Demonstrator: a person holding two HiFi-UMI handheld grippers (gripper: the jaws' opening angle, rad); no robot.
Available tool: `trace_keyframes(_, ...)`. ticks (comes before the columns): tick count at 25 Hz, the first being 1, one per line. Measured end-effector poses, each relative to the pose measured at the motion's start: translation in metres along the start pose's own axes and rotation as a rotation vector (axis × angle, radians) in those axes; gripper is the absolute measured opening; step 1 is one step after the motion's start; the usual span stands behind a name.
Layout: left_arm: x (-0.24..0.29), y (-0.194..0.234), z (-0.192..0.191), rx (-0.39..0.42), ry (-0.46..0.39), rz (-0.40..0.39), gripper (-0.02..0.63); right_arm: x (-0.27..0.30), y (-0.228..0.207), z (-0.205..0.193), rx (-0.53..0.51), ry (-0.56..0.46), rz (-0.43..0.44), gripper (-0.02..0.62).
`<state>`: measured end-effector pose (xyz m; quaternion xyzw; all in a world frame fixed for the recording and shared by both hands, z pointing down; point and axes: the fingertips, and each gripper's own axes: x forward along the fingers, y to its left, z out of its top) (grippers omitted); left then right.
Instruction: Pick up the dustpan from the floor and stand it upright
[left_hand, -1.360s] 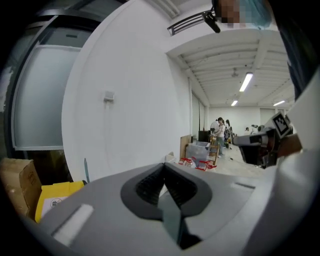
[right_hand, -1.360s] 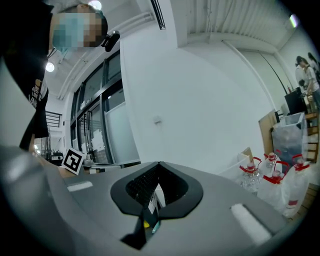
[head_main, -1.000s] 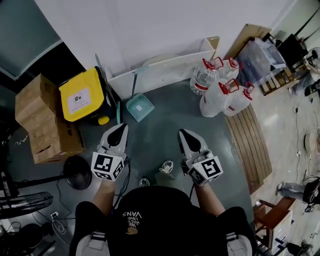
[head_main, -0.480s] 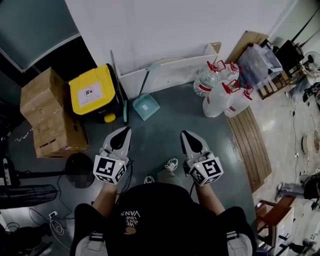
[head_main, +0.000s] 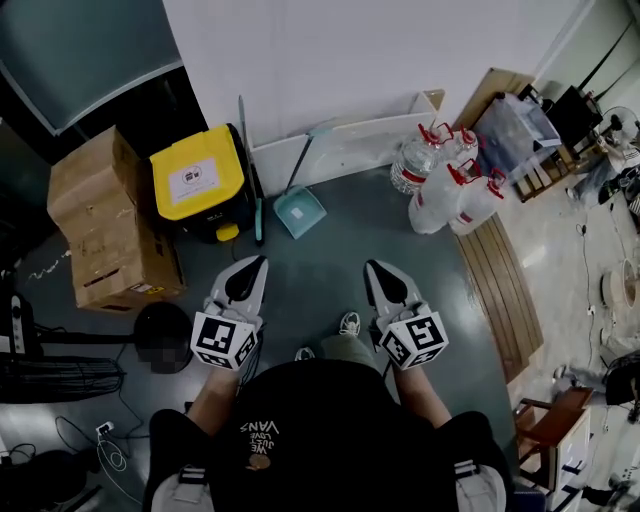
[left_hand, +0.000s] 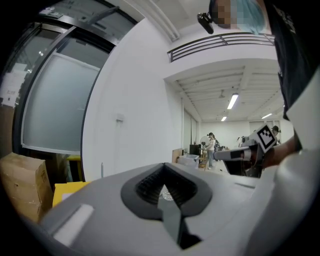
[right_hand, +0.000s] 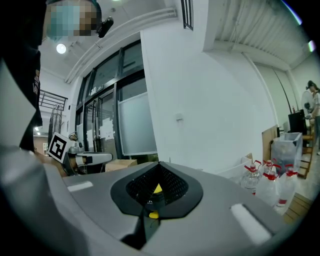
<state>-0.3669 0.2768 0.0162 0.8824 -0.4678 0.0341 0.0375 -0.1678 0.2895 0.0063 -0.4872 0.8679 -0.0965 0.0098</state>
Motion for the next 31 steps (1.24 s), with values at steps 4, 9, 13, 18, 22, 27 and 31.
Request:
trace_keyframes(4, -0.017, 0.004, 0.001, -0.005, -0.013, 0.006, 0.052, -0.001, 0.014, -0.005, -0.005, 0.012, -0.004, 0.002)
trace_keyframes(9, -0.033, 0.008, -0.002, -0.017, -0.025, 0.023, 0.052, -0.001, 0.024, -0.011, -0.016, 0.025, -0.008, 0.002)
trace_keyframes(13, -0.041, 0.007, -0.007, -0.031, -0.027, 0.031, 0.052, -0.001, 0.029, -0.014, -0.026, 0.036, -0.006, 0.002)
trace_keyframes(18, -0.047, 0.003, -0.006, -0.026, -0.033, 0.032, 0.052, -0.005, 0.032, -0.017, -0.035, 0.045, -0.008, 0.001)
trace_keyframes(22, -0.049, 0.001, -0.005, -0.013, -0.039, 0.034, 0.052, -0.009, 0.034, -0.02, -0.037, 0.052, -0.009, 0.001)
trace_keyframes(27, -0.048, -0.002, -0.005, -0.015, -0.034, 0.027, 0.052, -0.013, 0.033, -0.019, -0.039, 0.055, -0.017, 0.002)
trace_keyframes(31, -0.04, -0.003, -0.005, -0.009, -0.035, 0.027, 0.052, -0.013, 0.027, -0.017, -0.041, 0.047, -0.018, 0.001)
